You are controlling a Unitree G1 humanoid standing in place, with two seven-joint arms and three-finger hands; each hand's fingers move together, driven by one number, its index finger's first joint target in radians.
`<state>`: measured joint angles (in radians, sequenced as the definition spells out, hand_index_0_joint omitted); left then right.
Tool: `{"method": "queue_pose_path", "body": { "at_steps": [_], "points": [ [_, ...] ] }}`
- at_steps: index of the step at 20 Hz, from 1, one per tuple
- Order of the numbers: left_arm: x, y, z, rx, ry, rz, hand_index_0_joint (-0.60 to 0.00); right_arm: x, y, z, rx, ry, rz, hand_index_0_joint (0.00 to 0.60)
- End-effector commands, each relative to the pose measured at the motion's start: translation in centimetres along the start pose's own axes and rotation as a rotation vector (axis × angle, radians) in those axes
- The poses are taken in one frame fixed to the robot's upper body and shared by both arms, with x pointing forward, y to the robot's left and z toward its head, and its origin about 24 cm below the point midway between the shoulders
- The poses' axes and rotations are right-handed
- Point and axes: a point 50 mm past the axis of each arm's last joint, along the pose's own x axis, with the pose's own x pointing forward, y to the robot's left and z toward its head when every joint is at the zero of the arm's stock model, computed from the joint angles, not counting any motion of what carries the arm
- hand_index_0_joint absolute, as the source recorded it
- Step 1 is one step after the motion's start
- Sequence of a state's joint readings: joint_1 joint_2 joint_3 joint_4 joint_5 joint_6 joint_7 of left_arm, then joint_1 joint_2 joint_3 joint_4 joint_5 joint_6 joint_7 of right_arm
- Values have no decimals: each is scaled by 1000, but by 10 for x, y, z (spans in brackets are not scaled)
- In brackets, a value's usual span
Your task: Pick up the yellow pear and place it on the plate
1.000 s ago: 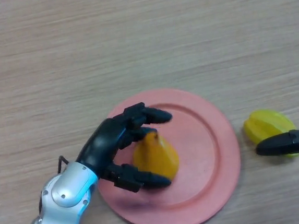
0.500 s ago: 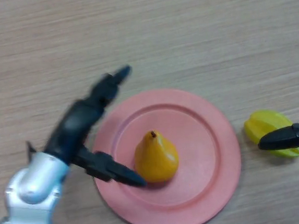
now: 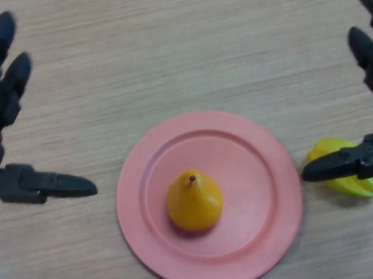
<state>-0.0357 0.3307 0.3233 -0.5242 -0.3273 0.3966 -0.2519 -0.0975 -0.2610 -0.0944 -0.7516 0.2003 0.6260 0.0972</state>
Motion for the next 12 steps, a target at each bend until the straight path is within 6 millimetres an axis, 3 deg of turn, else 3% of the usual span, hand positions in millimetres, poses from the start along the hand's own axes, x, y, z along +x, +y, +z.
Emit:
{"method": "queue_pose_path", "body": {
  "at_steps": [1,4,12],
  "points": [
    [-14,18,44,29,-218,47,0,-5,-10,32,-111,-207,-32,0],
    [-22,26,51,7,-257,78,0,-7,-11,34,-125,-224,-57,0],
    [-16,21,57,-15,-245,89,0,1,-6,27,-179,-218,-21,0]
  ]
}}
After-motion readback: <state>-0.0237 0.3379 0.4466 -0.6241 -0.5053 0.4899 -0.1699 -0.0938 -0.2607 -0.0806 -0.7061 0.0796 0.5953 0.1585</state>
